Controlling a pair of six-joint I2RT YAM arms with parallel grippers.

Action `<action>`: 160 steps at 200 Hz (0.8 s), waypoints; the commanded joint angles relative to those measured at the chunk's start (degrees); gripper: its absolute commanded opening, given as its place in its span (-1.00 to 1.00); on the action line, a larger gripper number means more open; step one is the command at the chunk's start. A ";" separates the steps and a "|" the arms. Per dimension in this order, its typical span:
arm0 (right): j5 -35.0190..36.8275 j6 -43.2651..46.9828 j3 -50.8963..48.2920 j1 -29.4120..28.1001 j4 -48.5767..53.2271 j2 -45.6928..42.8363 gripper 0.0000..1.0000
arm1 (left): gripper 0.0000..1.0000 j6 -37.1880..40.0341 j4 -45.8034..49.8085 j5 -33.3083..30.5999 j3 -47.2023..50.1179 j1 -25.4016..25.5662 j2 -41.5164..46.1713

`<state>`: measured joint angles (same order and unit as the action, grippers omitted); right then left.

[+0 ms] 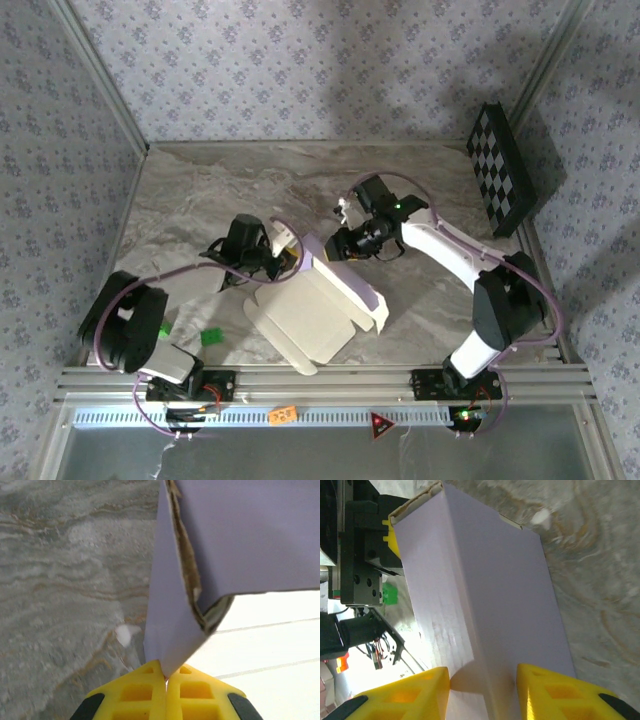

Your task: Fold the paper box

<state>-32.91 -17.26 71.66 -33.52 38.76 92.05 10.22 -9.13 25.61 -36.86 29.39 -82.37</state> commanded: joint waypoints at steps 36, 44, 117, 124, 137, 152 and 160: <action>1.73 -3.92 -2.84 -2.92 -4.06 1.21 -0.22 | -0.71 -4.11 -5.71 2.13 3.16 0.75 2.85; 1.87 -3.93 -2.84 -3.29 -4.10 1.22 -0.22 | -0.60 -4.79 -7.21 1.82 3.26 0.82 2.55; 2.58 -4.10 -2.81 -4.01 -4.12 0.98 -0.23 | -0.49 -11.22 -19.70 -0.24 4.21 0.78 -0.84; 2.61 -4.10 -2.80 -4.03 -4.07 0.85 -0.23 | -0.52 -11.58 -20.51 -0.44 4.34 0.78 -1.24; 2.68 -4.10 -2.75 -4.10 -4.06 0.85 -0.24 | -0.62 -12.74 -22.06 -1.31 4.67 0.80 -1.90; 2.76 -4.26 -2.69 -4.31 -4.07 0.77 -0.24 | -0.70 -14.34 -23.93 -3.68 5.19 1.14 -2.50; 2.84 -4.36 -2.73 -4.37 -4.13 0.72 -0.24 | -0.75 -14.93 -24.94 -5.21 5.59 1.50 -2.55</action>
<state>-31.73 -20.86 69.89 -36.97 33.82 91.90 -1.19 -26.65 22.90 -32.10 29.69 -84.38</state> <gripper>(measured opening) 0.383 0.154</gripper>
